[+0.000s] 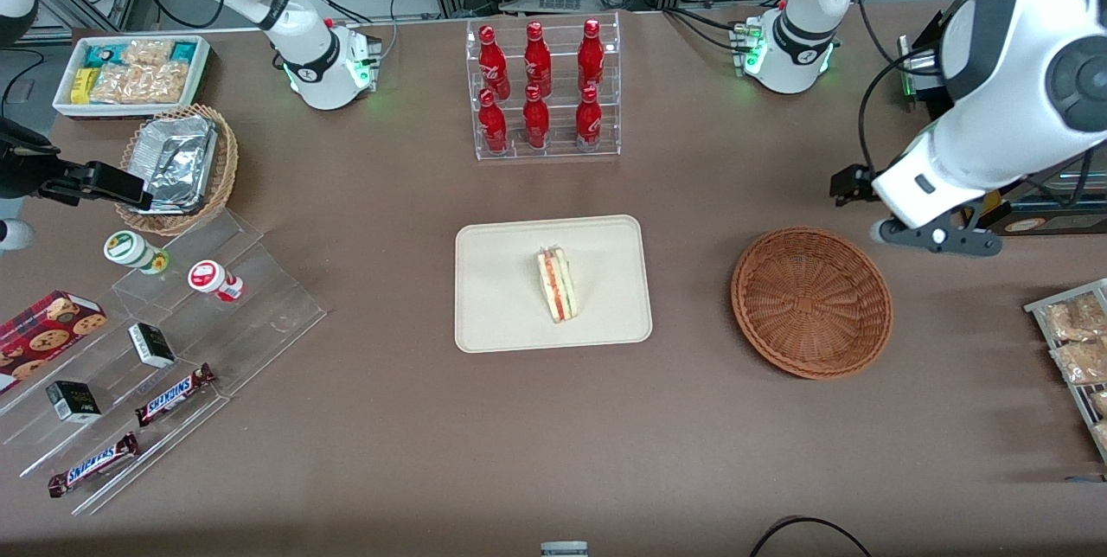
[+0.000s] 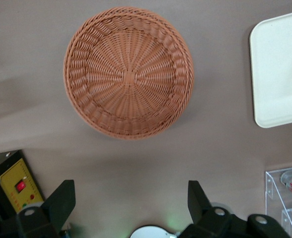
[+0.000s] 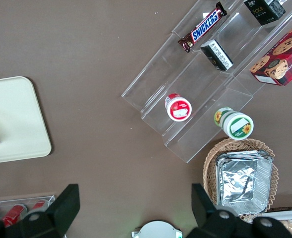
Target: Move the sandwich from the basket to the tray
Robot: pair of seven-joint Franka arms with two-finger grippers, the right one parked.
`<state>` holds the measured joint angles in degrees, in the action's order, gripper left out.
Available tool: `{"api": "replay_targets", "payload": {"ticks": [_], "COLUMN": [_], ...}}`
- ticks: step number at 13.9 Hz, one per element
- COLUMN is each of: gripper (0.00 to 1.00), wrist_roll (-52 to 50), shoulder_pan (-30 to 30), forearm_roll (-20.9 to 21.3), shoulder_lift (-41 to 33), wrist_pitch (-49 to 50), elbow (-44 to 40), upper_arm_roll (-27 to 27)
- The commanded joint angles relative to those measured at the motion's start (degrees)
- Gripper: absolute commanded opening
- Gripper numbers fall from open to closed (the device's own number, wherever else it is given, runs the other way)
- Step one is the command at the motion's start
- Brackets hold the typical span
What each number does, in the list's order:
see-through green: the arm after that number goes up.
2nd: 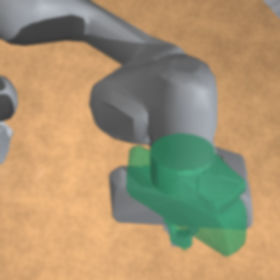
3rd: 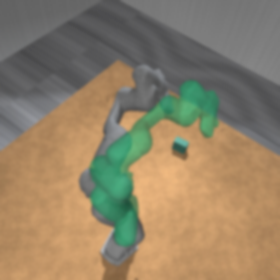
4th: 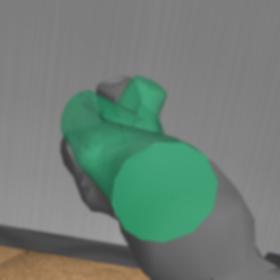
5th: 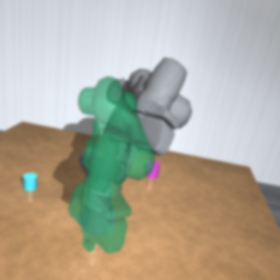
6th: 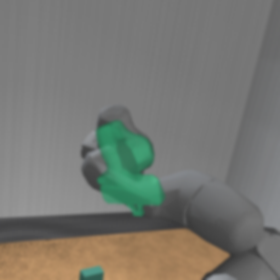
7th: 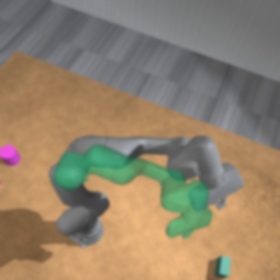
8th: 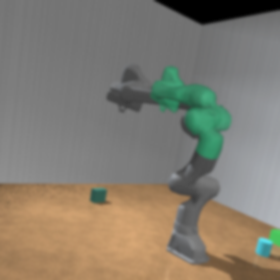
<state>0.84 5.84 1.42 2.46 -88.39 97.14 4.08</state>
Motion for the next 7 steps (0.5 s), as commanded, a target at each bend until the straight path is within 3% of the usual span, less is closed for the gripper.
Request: {"api": "replay_targets", "payload": {"ticks": [1,3,7], "gripper": [1.00,1.00,1.00], "wrist_roll": [1.97,1.97,2.32], "shoulder_pan": [-1.35,-1.53,-7.40], "forearm_roll": [-0.01,0.25,0.07], "shoulder_lift": [-0.79,-1.93,-3.42], "wrist_pitch": [3.48,4.28,5.60], "elbow": [-2.04,-1.78,-1.78], "upper_arm_roll": [-0.30,-0.47,1.28]}}
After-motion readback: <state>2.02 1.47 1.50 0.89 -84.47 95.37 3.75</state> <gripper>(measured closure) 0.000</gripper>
